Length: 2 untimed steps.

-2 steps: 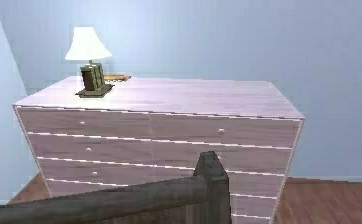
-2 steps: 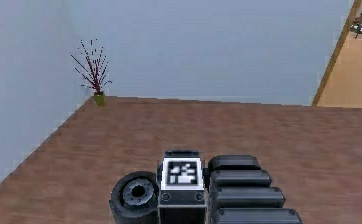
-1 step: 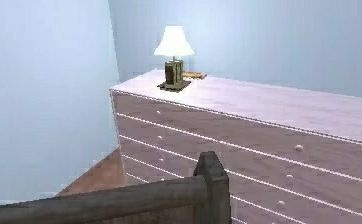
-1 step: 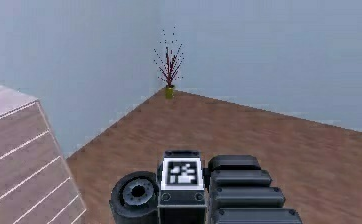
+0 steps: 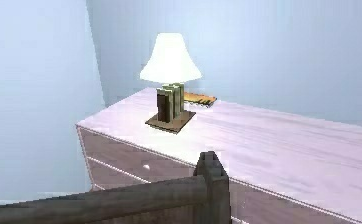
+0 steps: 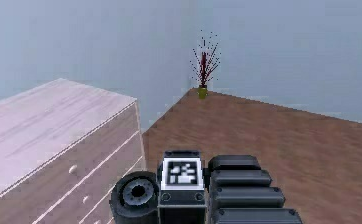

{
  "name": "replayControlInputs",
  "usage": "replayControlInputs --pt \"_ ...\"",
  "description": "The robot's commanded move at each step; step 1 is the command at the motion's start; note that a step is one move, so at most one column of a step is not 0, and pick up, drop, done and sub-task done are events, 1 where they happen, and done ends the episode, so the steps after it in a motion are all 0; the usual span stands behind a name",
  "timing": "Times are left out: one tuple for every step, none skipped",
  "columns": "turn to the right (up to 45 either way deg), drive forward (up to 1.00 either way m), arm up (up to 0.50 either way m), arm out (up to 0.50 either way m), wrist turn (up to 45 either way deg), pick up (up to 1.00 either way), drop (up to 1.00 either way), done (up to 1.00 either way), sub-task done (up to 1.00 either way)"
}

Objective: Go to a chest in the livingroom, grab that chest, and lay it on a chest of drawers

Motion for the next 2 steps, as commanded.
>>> replayControlInputs --pt "45.0 0.00 0.00 0.00 0.0 0.00 0.00 0.00 0.00" --pt "9.0 0.00 0.00 0.00 0.0 0.00 0.00 0.00 0.00"
